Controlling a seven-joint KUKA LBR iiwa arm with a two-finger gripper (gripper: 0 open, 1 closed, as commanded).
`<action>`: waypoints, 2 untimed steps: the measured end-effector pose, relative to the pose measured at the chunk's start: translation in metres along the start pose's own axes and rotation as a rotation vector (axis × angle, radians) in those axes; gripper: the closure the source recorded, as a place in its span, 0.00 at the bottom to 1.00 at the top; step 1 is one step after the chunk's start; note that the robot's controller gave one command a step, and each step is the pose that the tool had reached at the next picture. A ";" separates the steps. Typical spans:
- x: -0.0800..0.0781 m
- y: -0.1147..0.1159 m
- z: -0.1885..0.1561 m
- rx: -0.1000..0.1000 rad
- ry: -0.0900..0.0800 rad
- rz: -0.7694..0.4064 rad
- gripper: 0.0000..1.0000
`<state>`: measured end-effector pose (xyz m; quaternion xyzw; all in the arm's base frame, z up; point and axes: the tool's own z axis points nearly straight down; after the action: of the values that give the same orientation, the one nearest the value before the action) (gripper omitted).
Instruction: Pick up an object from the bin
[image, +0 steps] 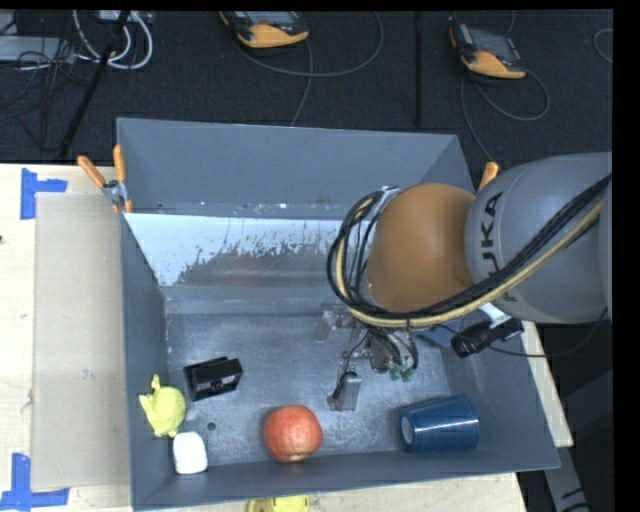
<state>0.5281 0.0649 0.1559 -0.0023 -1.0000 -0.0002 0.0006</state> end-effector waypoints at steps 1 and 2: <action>0.000 0.000 0.000 0.000 0.000 0.000 0.00; 0.011 0.026 0.044 0.000 -0.008 -0.012 0.00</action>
Offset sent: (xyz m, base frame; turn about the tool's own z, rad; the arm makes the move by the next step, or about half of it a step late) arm -0.0213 0.0436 -0.0751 -0.0196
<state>0.5173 0.0912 0.1114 0.0038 -1.0000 0.0000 -0.0035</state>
